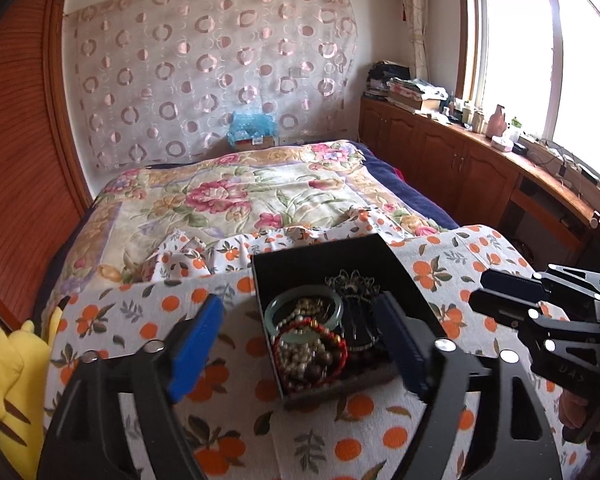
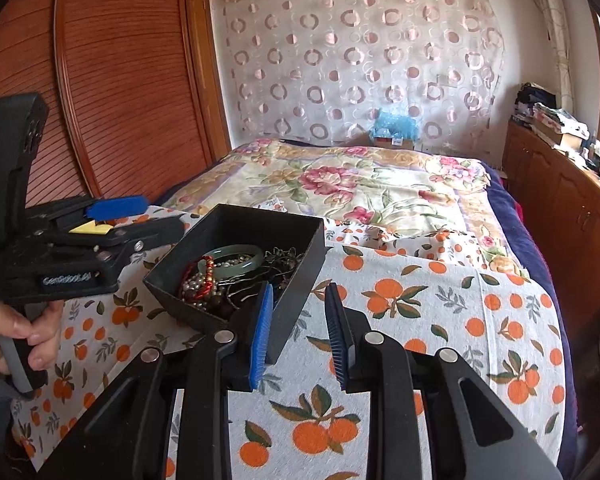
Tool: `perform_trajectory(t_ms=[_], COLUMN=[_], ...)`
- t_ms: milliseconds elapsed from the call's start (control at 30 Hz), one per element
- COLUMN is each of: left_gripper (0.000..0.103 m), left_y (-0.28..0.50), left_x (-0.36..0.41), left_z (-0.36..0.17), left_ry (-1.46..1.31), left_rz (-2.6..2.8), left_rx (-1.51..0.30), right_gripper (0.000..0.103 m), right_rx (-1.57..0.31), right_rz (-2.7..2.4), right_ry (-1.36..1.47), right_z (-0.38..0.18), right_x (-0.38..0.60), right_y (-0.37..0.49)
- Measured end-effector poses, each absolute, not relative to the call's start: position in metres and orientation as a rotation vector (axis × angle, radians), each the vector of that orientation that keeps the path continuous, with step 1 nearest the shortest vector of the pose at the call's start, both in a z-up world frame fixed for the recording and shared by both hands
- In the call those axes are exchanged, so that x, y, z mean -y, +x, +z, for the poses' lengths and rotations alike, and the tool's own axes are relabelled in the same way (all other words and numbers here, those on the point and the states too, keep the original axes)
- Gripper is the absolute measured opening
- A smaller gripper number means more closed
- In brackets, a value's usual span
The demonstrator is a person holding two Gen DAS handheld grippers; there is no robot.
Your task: Organize jewelry
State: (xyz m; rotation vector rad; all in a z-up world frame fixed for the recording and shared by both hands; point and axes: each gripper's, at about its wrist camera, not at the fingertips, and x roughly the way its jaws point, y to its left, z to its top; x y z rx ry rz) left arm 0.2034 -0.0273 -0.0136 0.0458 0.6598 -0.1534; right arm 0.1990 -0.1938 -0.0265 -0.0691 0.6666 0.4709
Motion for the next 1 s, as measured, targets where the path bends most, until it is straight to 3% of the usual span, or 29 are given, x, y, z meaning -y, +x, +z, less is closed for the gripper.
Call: perform_trajectory(t_ms=[67,133,200,233,500,933,1000], left_gripper=[0.087,0.087,0.089,0.095,0.095,0.095,0.095], left_y=[0.191,0.180,0.167,0.163,0.124,0.076,0.071], left_x=[0.025,0.023,0.021,0.020,0.014,0.002,0.000], left_z=[-0.014,-0.012,-0.008,-0.006,0.017,0.027,0.026], left_ry=[0.042,0.042,0.023,0.012,-0.017,-0.022,-0.025], left_rz=[-0.143,-0.134,-0.135,-0.132,-0.135,-0.075,-0.059], left_rx=[-0.650,-0.633,-0.617,-0.612,-0.528,-0.513,-0.511], right_gripper=[0.030,0.046,0.049,0.050,0.054,0.100,0.100], right_rx=[-0.660,-0.653,-0.635,-0.631,-0.577,-0.469,-0.460], right_rz=[0.465,0.458,0.446,0.445,0.413,0.373,0.357], right_ry=[-0.062,-0.052,-0.045,-0.041,-0.029,-0.045,-0.045], right_z=[-0.026,-0.025,-0.021,-0.020,-0.004,0.021,0.022], right_x=[0.193,0.192,0.192,0.193,0.195,0.193,0.194], right_y=[0.194,0.189,0.182,0.180,0.154,0.099,0.092])
